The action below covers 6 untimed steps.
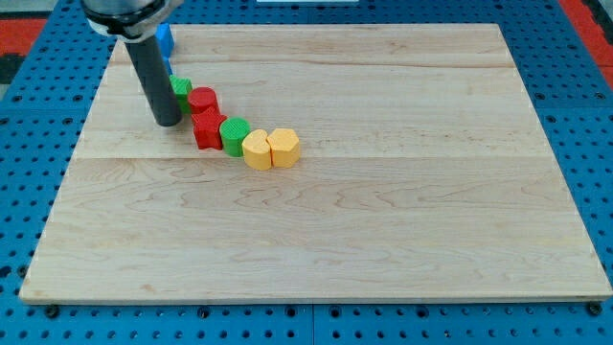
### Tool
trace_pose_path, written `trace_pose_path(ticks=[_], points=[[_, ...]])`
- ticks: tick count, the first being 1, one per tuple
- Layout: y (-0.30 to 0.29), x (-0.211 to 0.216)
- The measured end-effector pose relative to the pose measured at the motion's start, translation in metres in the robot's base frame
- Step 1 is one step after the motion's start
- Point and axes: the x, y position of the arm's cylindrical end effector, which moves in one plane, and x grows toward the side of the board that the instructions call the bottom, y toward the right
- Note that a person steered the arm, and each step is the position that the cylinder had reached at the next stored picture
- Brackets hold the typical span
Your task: Push the red star towards the left side of the green circle
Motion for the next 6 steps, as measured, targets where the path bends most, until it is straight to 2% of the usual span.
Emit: trace_pose_path(ticks=[1,2,3,4,5,6], points=[[0.043,0.044],[-0.009,0.054],[-0.014,0.049],[0.027,-0.002],[0.040,-0.007],[0.074,-0.030]])
